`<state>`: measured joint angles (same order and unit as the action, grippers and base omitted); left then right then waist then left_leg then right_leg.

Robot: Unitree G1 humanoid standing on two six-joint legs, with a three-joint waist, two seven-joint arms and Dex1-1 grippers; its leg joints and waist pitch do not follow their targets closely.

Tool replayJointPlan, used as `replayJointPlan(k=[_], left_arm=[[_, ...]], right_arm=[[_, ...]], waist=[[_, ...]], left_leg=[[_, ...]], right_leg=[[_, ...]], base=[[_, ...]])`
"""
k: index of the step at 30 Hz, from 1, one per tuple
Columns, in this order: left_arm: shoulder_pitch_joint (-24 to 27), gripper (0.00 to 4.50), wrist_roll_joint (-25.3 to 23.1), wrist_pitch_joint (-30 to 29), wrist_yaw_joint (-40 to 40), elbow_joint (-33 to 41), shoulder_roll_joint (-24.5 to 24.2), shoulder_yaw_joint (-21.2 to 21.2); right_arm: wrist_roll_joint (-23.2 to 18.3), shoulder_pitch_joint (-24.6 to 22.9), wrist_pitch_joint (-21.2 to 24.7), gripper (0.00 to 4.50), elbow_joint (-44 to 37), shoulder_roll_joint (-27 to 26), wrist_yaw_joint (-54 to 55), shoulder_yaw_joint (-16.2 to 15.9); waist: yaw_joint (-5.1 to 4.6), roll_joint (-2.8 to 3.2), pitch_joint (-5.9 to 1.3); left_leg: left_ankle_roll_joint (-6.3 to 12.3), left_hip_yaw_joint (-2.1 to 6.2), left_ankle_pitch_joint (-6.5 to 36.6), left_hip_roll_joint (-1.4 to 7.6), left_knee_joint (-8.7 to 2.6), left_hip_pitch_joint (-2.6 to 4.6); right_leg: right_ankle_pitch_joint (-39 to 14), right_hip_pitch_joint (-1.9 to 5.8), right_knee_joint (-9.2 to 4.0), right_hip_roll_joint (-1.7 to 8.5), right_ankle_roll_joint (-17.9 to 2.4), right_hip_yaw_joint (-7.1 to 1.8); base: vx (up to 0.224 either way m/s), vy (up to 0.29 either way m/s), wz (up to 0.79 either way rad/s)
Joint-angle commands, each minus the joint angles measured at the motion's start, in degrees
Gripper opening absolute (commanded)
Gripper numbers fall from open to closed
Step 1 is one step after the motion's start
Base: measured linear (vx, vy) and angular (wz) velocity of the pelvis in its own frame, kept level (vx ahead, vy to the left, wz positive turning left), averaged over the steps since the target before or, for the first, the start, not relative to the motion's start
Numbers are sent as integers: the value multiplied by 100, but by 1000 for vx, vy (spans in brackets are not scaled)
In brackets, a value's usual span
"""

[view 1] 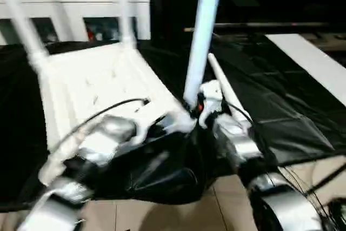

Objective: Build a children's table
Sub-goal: Rotate leg to tighten

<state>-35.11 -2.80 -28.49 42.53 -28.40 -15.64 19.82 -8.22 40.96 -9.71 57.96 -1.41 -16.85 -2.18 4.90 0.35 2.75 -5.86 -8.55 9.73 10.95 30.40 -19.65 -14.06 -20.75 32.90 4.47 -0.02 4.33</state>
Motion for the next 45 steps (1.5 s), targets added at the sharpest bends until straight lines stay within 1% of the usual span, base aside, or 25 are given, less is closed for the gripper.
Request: replayJointPlan(k=[1,3,5,6,7,8,9,10,11,12,13,14,15,16,17,18,20,22,27,28,31,33,36,38,45], left_arm=[[-166,0,-108,-212,-393,-168,197,-6],[-357,0,-162,-446,-762,-291,530,-67],[-382,0,-164,-476,-800,-292,566,-83],[-376,0,-193,-544,-813,-230,570,-97],[-359,0,-206,-592,-818,-183,557,-104],[-350,0,-210,-611,-817,-164,546,-107],[-336,0,-215,-637,-814,-139,529,-111],[-316,0,-224,-680,-816,-115,500,-104],[-297,0,-238,-718,-830,-109,477,-115],[-275,0,-261,-766,-850,-97,465,-129],[-265,0,-269,-786,-856,-85,464,-135],[-260,0,-269,-787,-855,-82,457,-138],[-254,0,-268,-790,-850,-77,448,-143],[-248,0,-260,-794,-832,-69,436,-148],[-248,0,-260,-786,-822,-70,426,-149],[-247,0,-263,-784,-817,-68,422,-150],[-236,0,-265,-776,-795,-51,406,-151],[-217,0,-263,-777,-778,-13,383,-160],[-198,0,-253,-752,-721,48,320,-166],[-199,0,-251,-747,-715,49,314,-165],[-206,0,-250,-732,-702,41,297,-166],[-210,0,-250,-720,-695,37,282,-167],[-220,0,-247,-693,-669,36,240,-173],[-225,0,-244,-667,-648,30,204,-173],[-218,0,-256,-620,-586,49,118,-182]], right_arm=[[49,-297,705,186,811,-176,427,18],[-86,-69,822,186,1030,-518,904,174],[-88,-36,851,186,1059,-581,918,169],[-23,12,848,186,1109,-641,933,144],[0,33,835,186,1137,-654,959,162],[10,41,831,186,1148,-657,971,168],[25,52,827,186,1164,-660,988,176],[46,76,819,186,1201,-660,1017,213],[67,108,817,186,1256,-646,1056,271],[88,146,818,186,1321,-623,1093,340],[91,157,821,186,1339,-612,1102,361],[79,163,826,186,1343,-603,1094,376],[66,174,831,186,1345,-593,1082,392],[63,193,827,186,1346,-585,1059,409],[84,207,821,186,1346,-580,1028,394],[107,215,817,186,1345,-576,1006,390],[198,232,789,186,1341,-560,986,327],[238,246,718,186,1333,-573,836,325],[330,317,612,186,1339,-582,578,355],[306,324,613,221,1338,-585,506,372],[306,340,590,256,1326,-579,433,378],[309,352,575,265,1312,-582,382,383],[323,389,490,306,1259,-595,213,398],[342,421,453,323,1232,-600,118,432],[345,489,250,370,1181,-497,-40,482]], waist=[[-97,115,-134],[-113,143,-121],[-106,173,-94],[38,239,-96],[207,276,-100],[526,161,-145],[228,-247,-189],[214,-349,-36],[225,-299,-2],[327,-83,-229],[304,-92,-237],[207,-47,-284],[118,-50,-278],[100,-19,-240],[54,-10,-171],[43,-46,-210],[51,-74,-246],[52,-74,-233],[29,-70,-221],[22,-71,-220],[7,-70,-213],[5,-57,-236],[-1,-40,-269],[-1,-60,-271],[8,-14,-261]], left_leg=[[-250,196,3970,199,-474,147],[-242,196,4265,206,-498,187],[-249,195,4728,235,-594,193],[-273,58,5377,387,-1050,-215],[-307,-86,5615,443,-1282,-453],[-195,-498,4967,328,-1323,-404],[-67,-420,3969,213,-736,103],[163,-99,2033,98,731,655],[354,64,1251,72,637,257],[-105,245,809,193,-133,-152],[-116,207,1197,223,-233,47],[-184,144,1521,210,-263,165],[-115,69,1869,193,-301,174],[-110,53,2177,201,-322,179],[-194,24,2944,186,-330,221],[-219,59,3093,174,-345,195],[-165,63,2734,170,-378,127],[-126,40,2330,178,-390,76],[-148,46,2291,179,-398,53],[-146,46,2302,179,-398,50],[-130,50,2358,182,-403,44],[-132,55,2243,184,-400,26],[-97,21,1812,193,-373,-7],[-36,2,1574,186,-359,-48],[-65,-39,1435,205,-343,-36]], right_leg=[[-3480,-28,-659,392,-324,-75],[-3357,-43,-675,376,-320,-26],[-3187,2,-648,305,-264,119],[-2344,400,151,138,-388,118],[-1814,549,639,62,-425,67],[-1774,383,851,6,-403,-168],[-3302,-45,197,243,-161,-426],[-6240,-829,-1093,1038,-118,-660],[-6361,-391,-1037,1139,-255,-869],[-3523,246,-344,667,-401,-492],[-2337,10,-248,432,-397,-397],[-918,-2,-89,237,-681,-331],[-697,12,-151,242,-936,-327],[-1024,-30,-208,250,-996,-327],[-2005,-130,-352,281,-920,-335],[-2417,-84,-385,322,-758,-339],[-2362,-29,-406,352,-613,-351],[-2098,-13,-403,354,-627,-361],[-2431,-18,-430,379,-560,-361],[-2441,-19,-433,379,-560,-362],[-2534,-29,-446,380,-551,-362],[-2395,-8,-436,390,-605,-362],[-1623,23,-357,356,-793,-355],[-1346,56,-330,354,-891,-352],[-1235,65,-321,358,-1018,-348]], base=[[-31,56,-15],[-15,28,-7],[0,0,0],[-79,21,-2],[-104,-21,19],[-88,-38,21],[52,-133,22],[91,-110,-20],[91,-110,-20],[100,12,-40],[69,23,-12],[69,23,-12],[0,0,0],[0,0,0],[0,0,0],[0,0,0],[0,0,0],[0,0,0],[0,0,0],[0,0,0],[0,0,0],[0,0,0],[0,0,0],[0,0,0],[0,0,0]])
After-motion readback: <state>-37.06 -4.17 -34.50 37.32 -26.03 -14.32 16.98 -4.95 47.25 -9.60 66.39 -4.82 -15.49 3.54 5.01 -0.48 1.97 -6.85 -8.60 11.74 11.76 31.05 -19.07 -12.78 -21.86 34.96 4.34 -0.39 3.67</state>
